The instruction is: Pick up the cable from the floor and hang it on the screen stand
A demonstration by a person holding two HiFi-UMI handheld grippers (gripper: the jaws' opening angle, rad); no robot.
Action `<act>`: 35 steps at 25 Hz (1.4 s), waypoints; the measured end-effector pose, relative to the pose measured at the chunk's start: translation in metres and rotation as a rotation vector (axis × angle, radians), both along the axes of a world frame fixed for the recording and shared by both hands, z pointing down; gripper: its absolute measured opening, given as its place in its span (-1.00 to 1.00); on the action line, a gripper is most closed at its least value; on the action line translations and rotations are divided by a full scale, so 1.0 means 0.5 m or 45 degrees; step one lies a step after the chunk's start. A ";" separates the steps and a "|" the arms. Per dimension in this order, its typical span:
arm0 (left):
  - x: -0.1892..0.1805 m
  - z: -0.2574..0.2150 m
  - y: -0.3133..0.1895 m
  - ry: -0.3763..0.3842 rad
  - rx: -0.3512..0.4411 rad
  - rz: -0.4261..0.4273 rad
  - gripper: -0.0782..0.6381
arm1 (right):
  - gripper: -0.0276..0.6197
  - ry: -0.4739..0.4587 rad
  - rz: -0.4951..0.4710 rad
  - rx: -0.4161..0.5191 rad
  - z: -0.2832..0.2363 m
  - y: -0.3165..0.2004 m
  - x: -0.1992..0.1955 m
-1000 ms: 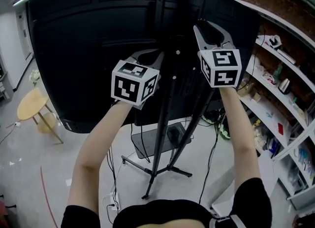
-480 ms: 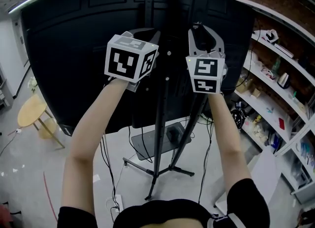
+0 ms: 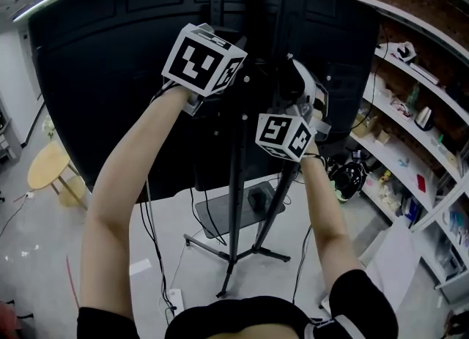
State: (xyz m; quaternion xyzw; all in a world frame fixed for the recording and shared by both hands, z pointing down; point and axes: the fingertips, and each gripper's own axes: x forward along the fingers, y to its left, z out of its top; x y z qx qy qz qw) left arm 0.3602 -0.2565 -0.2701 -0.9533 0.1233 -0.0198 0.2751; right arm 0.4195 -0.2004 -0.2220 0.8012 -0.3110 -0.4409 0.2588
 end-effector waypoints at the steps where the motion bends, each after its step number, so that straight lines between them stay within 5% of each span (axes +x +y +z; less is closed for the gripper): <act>1: 0.011 0.002 0.000 -0.046 -0.001 0.040 -0.78 | -0.49 0.000 -0.011 -0.008 0.014 -0.002 -0.005; 5: 0.027 0.006 -0.005 -0.152 0.032 0.104 -0.78 | -0.49 -0.100 -0.144 0.046 0.032 0.026 -0.027; 14: -0.057 -0.025 0.036 0.124 0.047 0.102 -0.78 | -0.54 -0.207 -0.245 0.037 0.109 0.050 -0.041; 22: -0.121 0.064 0.087 0.188 -0.009 0.159 -0.78 | -0.53 -0.466 -0.474 0.168 0.171 0.054 -0.065; 35: -0.203 0.312 0.156 0.177 -0.114 0.180 -0.78 | -0.53 -0.630 -0.359 -0.016 0.429 0.100 -0.147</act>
